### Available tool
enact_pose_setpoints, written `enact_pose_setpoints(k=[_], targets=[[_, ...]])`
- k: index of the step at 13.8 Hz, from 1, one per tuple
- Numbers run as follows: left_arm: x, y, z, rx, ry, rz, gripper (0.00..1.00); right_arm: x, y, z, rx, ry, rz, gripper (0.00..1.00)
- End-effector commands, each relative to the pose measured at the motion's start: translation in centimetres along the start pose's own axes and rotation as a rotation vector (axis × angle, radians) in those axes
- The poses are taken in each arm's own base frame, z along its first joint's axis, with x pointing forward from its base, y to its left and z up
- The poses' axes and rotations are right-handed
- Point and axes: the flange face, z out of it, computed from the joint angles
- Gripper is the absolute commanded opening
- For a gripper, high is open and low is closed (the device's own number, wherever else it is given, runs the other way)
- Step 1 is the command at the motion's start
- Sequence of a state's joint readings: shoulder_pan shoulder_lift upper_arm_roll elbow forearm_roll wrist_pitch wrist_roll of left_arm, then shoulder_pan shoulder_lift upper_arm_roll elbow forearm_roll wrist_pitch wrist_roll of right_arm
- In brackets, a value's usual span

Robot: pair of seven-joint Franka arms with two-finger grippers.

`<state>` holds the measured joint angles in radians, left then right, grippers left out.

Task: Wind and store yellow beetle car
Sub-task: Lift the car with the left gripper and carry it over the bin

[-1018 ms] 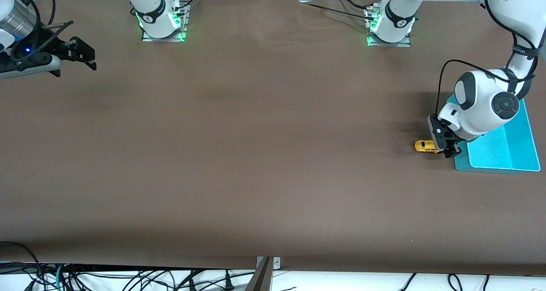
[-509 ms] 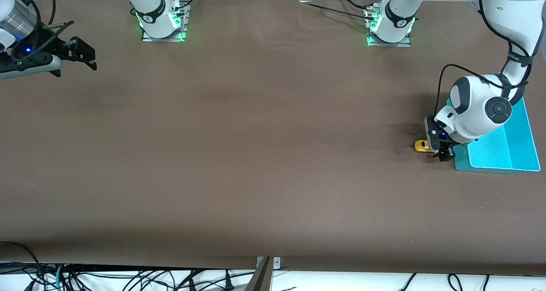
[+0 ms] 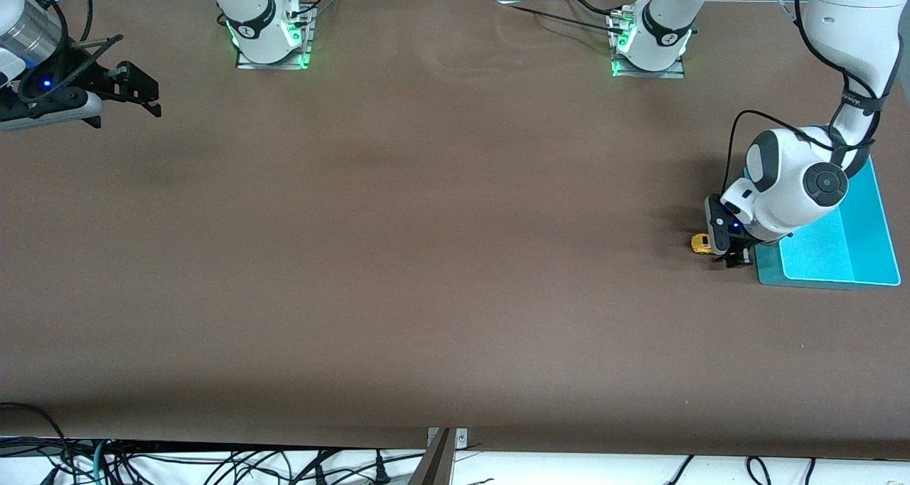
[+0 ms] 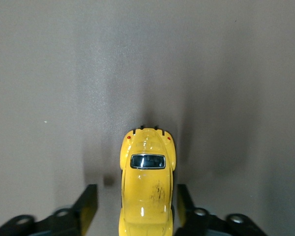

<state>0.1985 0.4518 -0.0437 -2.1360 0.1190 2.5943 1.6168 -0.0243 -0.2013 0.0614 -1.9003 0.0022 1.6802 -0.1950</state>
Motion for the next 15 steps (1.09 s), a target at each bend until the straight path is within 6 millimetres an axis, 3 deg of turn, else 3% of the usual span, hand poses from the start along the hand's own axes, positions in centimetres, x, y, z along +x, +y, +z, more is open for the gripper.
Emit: enact_pose_setpoints(k=[1,2,4,7,11,15], targets=[[-0.1,-0.6,0.0,0.018,-0.007,0.037,0.19,-0.2,-0.1,-0.2,-0.014,-0.008,0.012,1.00],[-0.2,-0.6,0.0,0.018,-0.007,0.035,0.10,-0.2,-0.2,-0.2,-0.014,-0.008,0.011,1.00],[-0.2,-0.6,-0.1,0.019,-0.006,0.035,0.00,-0.1,-0.2,-0.2,-0.015,-0.007,0.011,1.00],[0.0,-1.0,-1.2,0.030,-0.009,0.038,0.00,-0.2,-0.2,-0.2,-0.014,-0.008,0.011,1.00],[0.6,-2.9,-7.3,-0.034,-0.008,0.048,0.00,-0.2,-0.2,-0.2,-0.016,-0.009,0.011,1.00],[-1.5,-4.7,-11.5,-0.104,-0.008,0.055,0.00,-0.2,-0.2,-0.2,-0.014,-0.008,0.009,1.00]])
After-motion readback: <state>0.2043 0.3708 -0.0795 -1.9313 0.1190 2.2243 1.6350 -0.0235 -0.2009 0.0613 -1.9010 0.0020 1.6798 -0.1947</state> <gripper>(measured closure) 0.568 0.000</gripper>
